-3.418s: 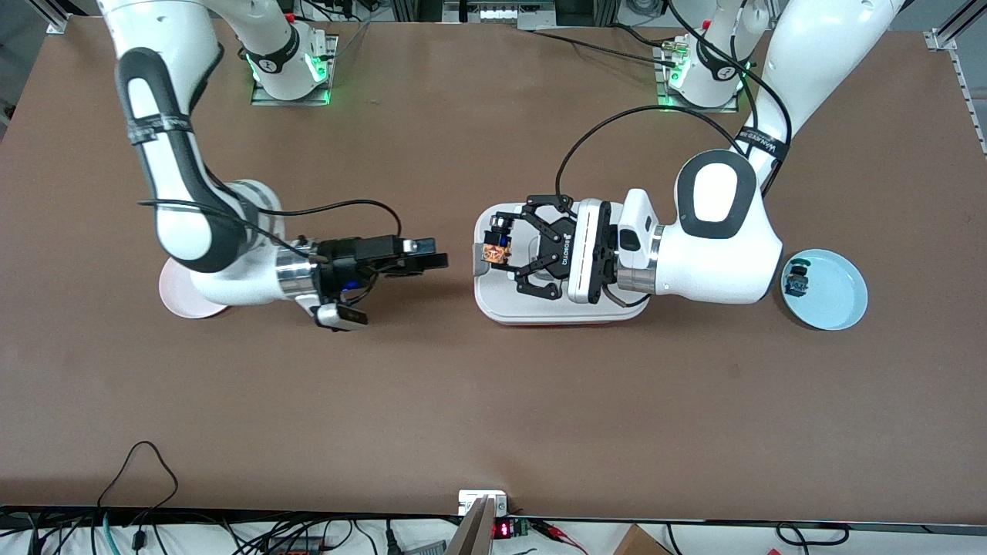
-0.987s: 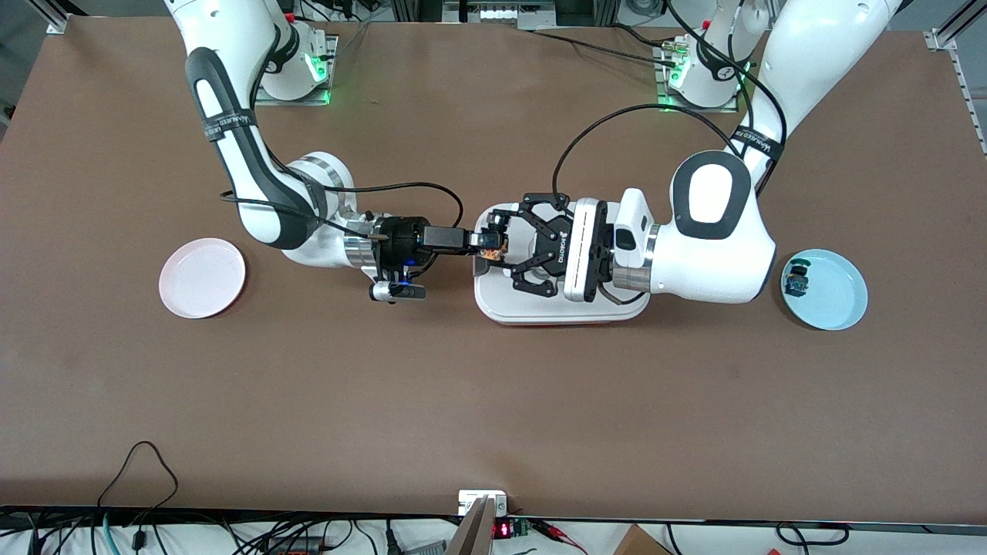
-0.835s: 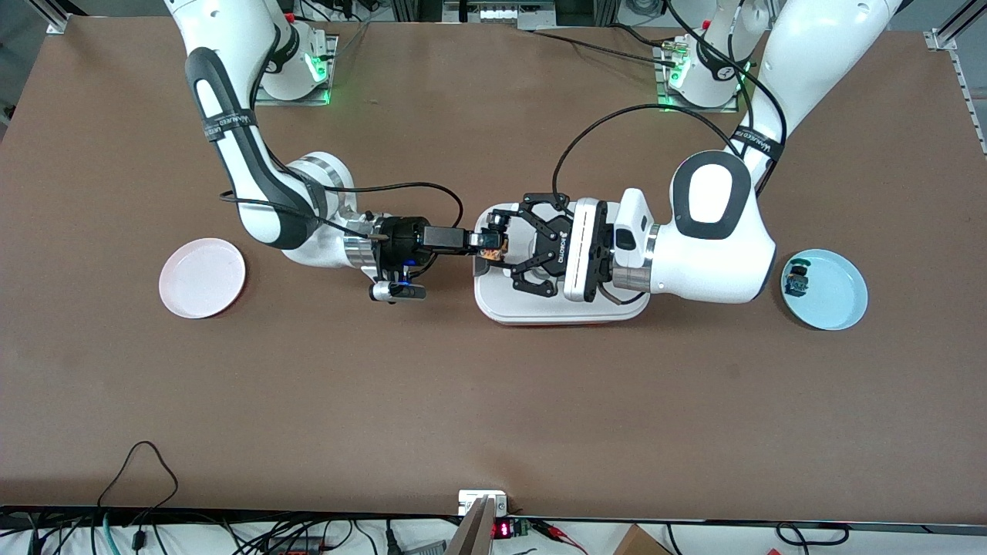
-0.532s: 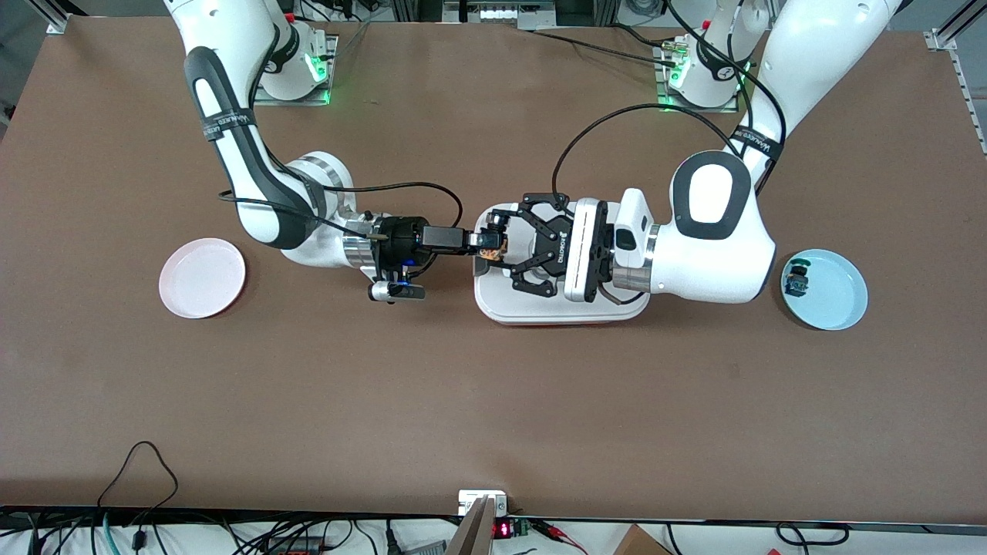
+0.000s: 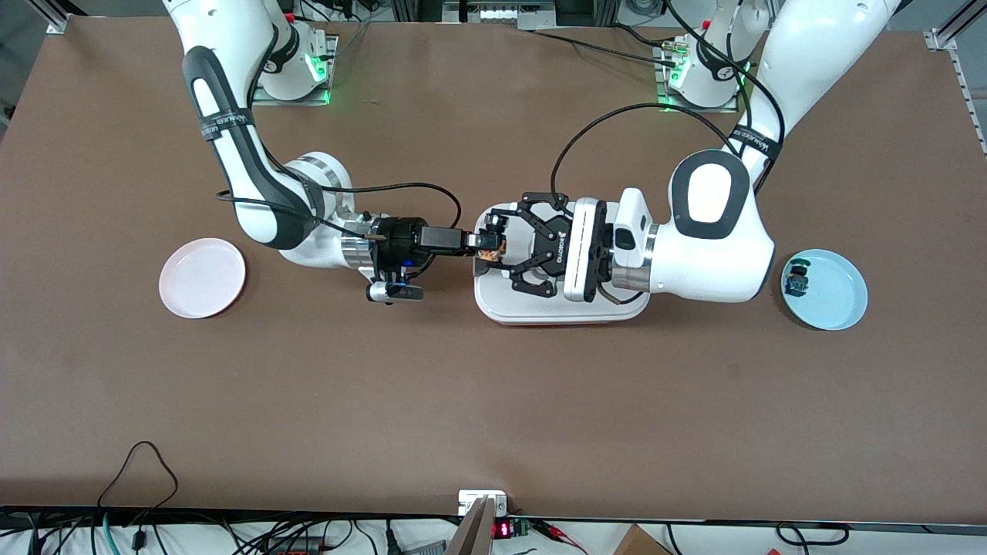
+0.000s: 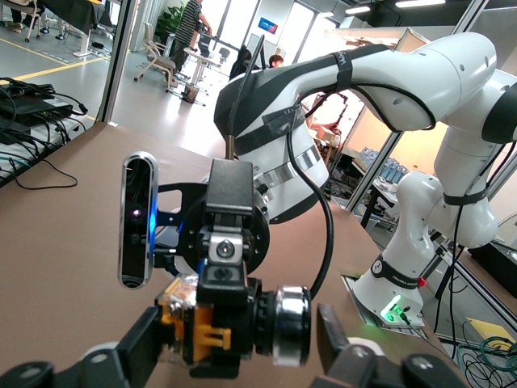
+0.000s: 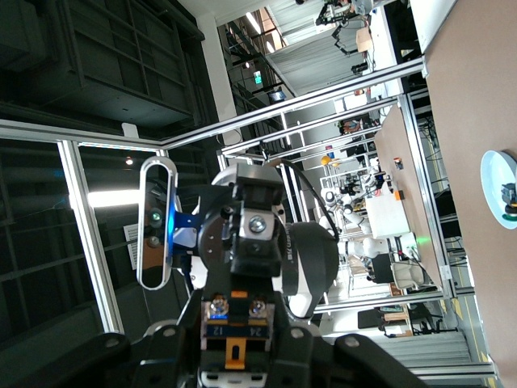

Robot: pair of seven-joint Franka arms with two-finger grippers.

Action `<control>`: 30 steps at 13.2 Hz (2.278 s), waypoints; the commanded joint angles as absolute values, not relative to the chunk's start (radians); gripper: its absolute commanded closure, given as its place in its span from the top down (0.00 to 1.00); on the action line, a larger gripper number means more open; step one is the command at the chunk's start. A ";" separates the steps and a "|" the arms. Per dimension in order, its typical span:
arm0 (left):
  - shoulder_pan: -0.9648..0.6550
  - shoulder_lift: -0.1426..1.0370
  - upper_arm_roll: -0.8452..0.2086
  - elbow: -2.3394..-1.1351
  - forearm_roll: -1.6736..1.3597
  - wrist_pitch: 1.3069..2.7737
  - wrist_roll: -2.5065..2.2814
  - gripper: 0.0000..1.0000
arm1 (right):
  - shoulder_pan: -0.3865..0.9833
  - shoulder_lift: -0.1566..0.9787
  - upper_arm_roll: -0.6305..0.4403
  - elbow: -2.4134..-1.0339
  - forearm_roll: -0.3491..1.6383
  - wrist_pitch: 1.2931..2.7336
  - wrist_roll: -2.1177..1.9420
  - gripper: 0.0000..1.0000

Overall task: Transfer orange switch to right arm and place
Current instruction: 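Open the left gripper while the right gripper pulls the switch away, then move the switch over the pink plate while the left gripper withdraws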

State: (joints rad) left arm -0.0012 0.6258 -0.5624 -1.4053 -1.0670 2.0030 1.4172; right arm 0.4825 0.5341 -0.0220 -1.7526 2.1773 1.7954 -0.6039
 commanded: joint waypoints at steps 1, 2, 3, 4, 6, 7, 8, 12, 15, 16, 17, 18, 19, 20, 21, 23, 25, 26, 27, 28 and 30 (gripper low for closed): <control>0.002 0.614 -0.560 -1.414 -1.108 1.991 1.430 1.00 | 0.460 0.522 -0.021 -1.749 2.165 1.796 -0.612 0.00; 0.002 0.614 -0.560 -1.414 -1.108 1.991 1.430 1.00 | 0.448 0.522 -0.021 -1.740 2.143 1.795 -0.611 0.00; 0.006 0.611 -0.560 -1.414 -1.104 1.988 1.431 1.00 | 0.437 0.523 -0.020 -1.740 2.126 1.792 -0.606 0.00; 0.011 0.606 -0.560 -1.413 -1.097 1.982 1.446 1.00 | 0.425 0.523 -0.020 -1.738 2.112 1.786 -0.591 0.00; 0.040 0.571 -0.554 -1.411 -1.091 1.977 1.442 1.00 | 0.378 0.544 -0.021 -1.712 2.041 1.728 -0.569 0.00; 0.060 0.565 -0.549 -1.413 -1.072 1.951 1.439 1.00 | 0.339 0.557 -0.021 -1.697 1.975 1.694 -0.551 0.00; 0.077 0.565 -0.546 -1.413 -1.036 1.915 1.434 1.00 | 0.306 0.563 -0.021 -1.680 1.901 1.662 -0.526 0.00; 0.133 0.560 -0.549 -1.404 -0.762 1.749 1.251 1.00 | 0.189 0.563 -0.021 -1.638 1.563 1.569 -0.503 0.00; 0.138 0.538 -0.543 -1.404 -0.602 1.663 1.087 1.00 | 0.109 0.534 -0.021 -1.547 1.207 1.508 -0.388 0.00; 0.144 0.538 -0.543 -1.402 -0.528 1.646 1.033 1.00 | 0.079 0.532 -0.021 -1.505 1.077 1.468 -0.371 0.00; 0.153 0.537 -0.546 -1.401 -0.467 1.619 0.991 1.00 | 0.055 0.525 -0.021 -1.482 0.961 1.439 -0.373 0.00; 0.163 0.535 -0.545 -1.396 -0.422 1.573 0.936 1.00 | 0.034 0.512 -0.021 -1.471 0.865 1.425 -0.379 0.00; 0.170 0.534 -0.545 -1.384 -0.376 1.528 0.875 1.00 | 0.019 0.496 -0.021 -1.465 0.769 1.424 -0.380 0.00; 0.170 0.534 -0.546 -1.353 -0.323 1.484 0.808 1.00 | 0.015 0.474 -0.021 -1.460 0.670 1.424 -0.382 0.00; 0.169 0.534 -0.546 -1.317 -0.258 1.423 0.740 1.00 | 0.017 0.450 -0.021 -1.459 0.572 1.430 -0.377 0.00; 0.170 0.534 -0.546 -1.240 -0.119 1.311 0.634 1.00 | 0.034 0.401 -0.020 -1.460 0.354 1.462 -0.371 0.00; 0.169 0.532 -0.548 -1.172 0.031 1.243 0.624 1.00 | 0.073 0.327 -0.032 -1.532 0.182 1.572 -0.351 0.00; 0.167 0.503 -0.555 -1.160 0.135 1.235 0.594 1.00 | 0.072 0.305 -0.032 -1.572 0.125 1.618 -0.316 0.00; 0.166 0.458 -0.552 -1.166 0.185 1.236 0.519 1.00 | 0.077 0.272 -0.040 -1.624 0.083 1.671 -0.287 0.00; 0.154 0.445 -0.548 -1.164 0.216 1.236 0.421 1.00 | 0.089 0.237 -0.049 -1.696 0.025 1.751 -0.269 0.00; 0.166 0.431 -0.540 -1.160 0.238 1.233 0.347 1.00 | 0.121 0.183 -0.106 -1.881 -0.011 1.950 -0.246 0.00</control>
